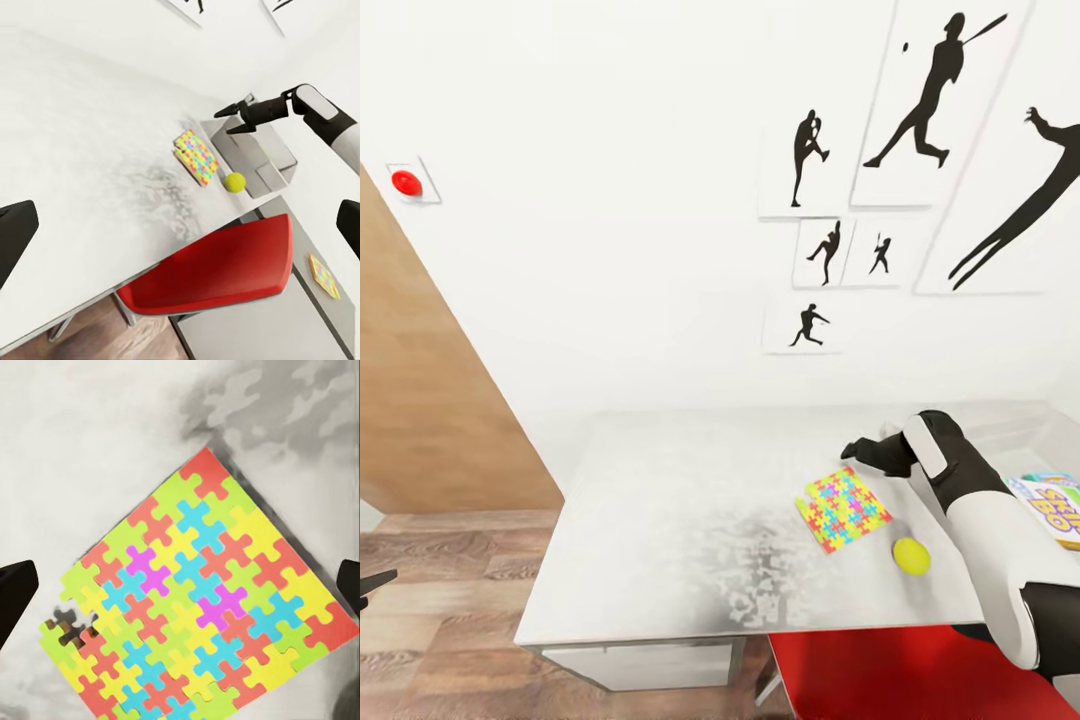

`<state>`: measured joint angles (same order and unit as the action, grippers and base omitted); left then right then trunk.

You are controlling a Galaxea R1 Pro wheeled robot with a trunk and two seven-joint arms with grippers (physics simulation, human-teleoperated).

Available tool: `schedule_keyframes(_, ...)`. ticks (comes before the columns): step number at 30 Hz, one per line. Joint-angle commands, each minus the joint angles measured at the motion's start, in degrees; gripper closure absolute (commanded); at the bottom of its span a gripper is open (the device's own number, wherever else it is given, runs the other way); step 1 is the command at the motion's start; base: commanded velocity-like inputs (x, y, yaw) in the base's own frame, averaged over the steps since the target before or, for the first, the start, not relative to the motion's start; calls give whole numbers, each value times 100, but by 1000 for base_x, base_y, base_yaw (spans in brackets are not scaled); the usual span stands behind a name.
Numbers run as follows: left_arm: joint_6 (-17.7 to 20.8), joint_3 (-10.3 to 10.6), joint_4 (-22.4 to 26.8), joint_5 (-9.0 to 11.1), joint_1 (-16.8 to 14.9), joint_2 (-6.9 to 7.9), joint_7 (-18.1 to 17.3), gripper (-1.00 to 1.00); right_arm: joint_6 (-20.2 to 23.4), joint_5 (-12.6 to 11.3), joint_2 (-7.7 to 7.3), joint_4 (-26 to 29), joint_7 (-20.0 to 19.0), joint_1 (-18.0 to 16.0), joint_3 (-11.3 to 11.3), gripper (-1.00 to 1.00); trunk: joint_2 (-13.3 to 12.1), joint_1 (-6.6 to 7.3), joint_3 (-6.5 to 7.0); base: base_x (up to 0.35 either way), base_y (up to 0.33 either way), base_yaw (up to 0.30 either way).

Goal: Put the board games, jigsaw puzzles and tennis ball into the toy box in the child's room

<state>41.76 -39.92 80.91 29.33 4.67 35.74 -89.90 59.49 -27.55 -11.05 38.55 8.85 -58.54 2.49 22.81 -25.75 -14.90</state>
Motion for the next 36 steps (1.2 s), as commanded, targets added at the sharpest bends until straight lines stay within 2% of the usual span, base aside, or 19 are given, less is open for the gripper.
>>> schedule_keyframes(1,61,2,4,12,2,3,-10,-100,1,-48,2,7,57,-12,6,-100,11,-3,-20,0,0,0)
schedule_keyframes(10,61,-14,-2,12,1,3,-10,-100,-185,-7,6,4,64,-50,6,-100,11,-3,-105,0,0,0)
schedule_keyframes(28,61,-33,-81,3,4,3,-10,-100,-218,12,6,12,65,-61,15,-100,11,-3,-274,0,0,0)
schedule_keyframes(36,61,-33,-84,3,1,3,-10,-100,-218,12,3,7,65,-165,9,-100,11,-3,-350,0,0,0)
